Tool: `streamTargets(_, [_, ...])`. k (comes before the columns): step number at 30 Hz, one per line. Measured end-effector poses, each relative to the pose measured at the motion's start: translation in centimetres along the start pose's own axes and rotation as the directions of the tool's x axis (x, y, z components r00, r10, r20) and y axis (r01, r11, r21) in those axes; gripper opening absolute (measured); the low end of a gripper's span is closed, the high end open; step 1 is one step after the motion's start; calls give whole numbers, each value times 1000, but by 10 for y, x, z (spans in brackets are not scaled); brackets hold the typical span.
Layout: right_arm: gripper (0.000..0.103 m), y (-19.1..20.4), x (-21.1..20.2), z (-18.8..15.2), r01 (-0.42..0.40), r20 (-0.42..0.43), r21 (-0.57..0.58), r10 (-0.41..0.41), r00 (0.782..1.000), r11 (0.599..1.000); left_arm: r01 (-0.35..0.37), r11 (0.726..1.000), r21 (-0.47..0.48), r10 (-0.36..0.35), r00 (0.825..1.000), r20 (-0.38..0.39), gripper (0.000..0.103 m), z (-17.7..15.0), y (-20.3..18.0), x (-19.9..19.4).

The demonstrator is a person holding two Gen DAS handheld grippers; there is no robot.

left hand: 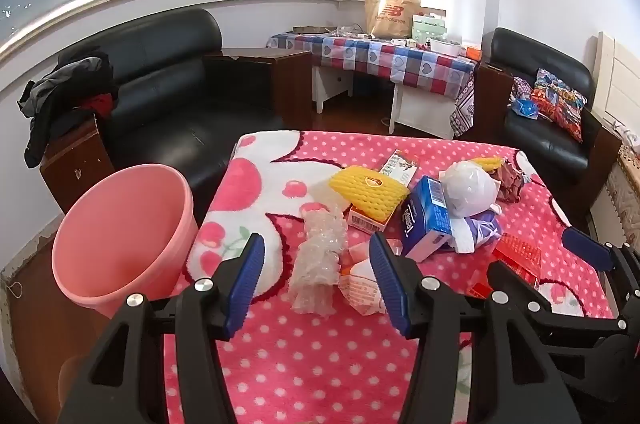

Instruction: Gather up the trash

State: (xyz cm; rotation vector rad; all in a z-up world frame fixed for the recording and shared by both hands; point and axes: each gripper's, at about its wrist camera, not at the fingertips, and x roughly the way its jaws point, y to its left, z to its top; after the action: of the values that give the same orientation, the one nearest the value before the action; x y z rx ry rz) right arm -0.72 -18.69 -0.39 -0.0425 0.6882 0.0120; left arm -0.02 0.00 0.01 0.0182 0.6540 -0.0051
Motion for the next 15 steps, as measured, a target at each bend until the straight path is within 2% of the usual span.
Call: streamTargets(15, [92,3,-1,-1,2,-2,-4,-2,1000,1000,-1,1000,-3,1,1000,-1,55,0,0,0])
